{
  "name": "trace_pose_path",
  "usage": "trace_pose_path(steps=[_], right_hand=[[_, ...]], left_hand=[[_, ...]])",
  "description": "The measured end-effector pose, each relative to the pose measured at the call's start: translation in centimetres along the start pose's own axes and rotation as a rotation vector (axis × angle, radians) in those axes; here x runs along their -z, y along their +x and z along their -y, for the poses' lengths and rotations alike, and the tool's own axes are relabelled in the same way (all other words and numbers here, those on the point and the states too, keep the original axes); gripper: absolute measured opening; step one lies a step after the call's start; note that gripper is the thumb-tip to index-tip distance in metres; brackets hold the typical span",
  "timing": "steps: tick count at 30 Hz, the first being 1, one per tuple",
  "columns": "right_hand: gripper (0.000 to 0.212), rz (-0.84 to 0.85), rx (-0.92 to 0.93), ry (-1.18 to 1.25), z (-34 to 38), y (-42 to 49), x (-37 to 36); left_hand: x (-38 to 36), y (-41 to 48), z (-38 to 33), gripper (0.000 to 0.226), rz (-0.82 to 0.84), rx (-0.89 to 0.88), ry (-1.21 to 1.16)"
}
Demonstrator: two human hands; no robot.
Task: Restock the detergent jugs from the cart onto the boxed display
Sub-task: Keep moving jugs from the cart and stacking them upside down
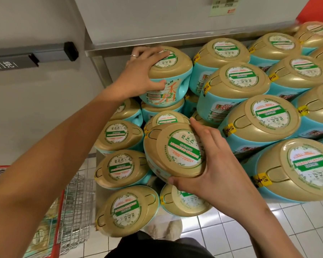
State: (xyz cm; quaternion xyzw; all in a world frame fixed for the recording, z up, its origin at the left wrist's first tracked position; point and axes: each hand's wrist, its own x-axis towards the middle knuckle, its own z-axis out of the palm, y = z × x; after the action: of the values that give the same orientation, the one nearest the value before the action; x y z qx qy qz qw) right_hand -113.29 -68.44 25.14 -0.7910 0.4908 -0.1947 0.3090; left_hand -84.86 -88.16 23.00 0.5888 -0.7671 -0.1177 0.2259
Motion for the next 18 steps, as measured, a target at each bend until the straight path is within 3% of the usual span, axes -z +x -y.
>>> trace_pose_path(steps=[2,4,7,8,11,12,14,16,18], right_hand=[[0.131,-0.005,0.001,-0.002,0.0,0.2,-0.2],[0.131,-0.017,-0.007,-0.002,0.0,0.3,-0.4],[0.128,-0.062,-0.01,-0.022,-0.1,0.8,-0.7],[0.128,-0.101,-0.021,-0.028,0.0,0.9,-1.0],[0.131,-0.268,-0.116,-0.011,0.7,1.3,-2.1],[0.132,-0.305,-0.143,0.038,0.9,1.2,-2.6],[0.132,-0.326,-0.179,0.252,1.4,0.2,-3.4],[0.115,-0.284,-0.159,0.462,2.2,-1.4,-4.0],[0.093,-0.244,-0.084,0.468,2.5,-2.7,-4.6]], left_hand=[[-0.2,-0.9,-0.5,0.093,-0.041,0.008,0.024],[-0.5,-2.8,-1.3,0.081,-0.184,0.018,0.005],[-1.5,-7.8,-3.4,0.028,-0.484,0.114,-0.292],[-1.9,-9.9,-4.3,0.015,-0.513,0.163,-0.394],[-4.0,-16.7,-6.8,0.012,-0.429,0.295,-0.654],[-4.9,-18.9,-7.5,0.014,-0.35,0.309,-0.758],[-5.8,-21.5,-8.6,0.043,-0.127,0.26,-0.96],[-6.0,-21.5,-8.2,0.086,0.016,0.19,-1.018],[-4.9,-20.1,-7.0,0.113,0.03,0.233,-0.965]])
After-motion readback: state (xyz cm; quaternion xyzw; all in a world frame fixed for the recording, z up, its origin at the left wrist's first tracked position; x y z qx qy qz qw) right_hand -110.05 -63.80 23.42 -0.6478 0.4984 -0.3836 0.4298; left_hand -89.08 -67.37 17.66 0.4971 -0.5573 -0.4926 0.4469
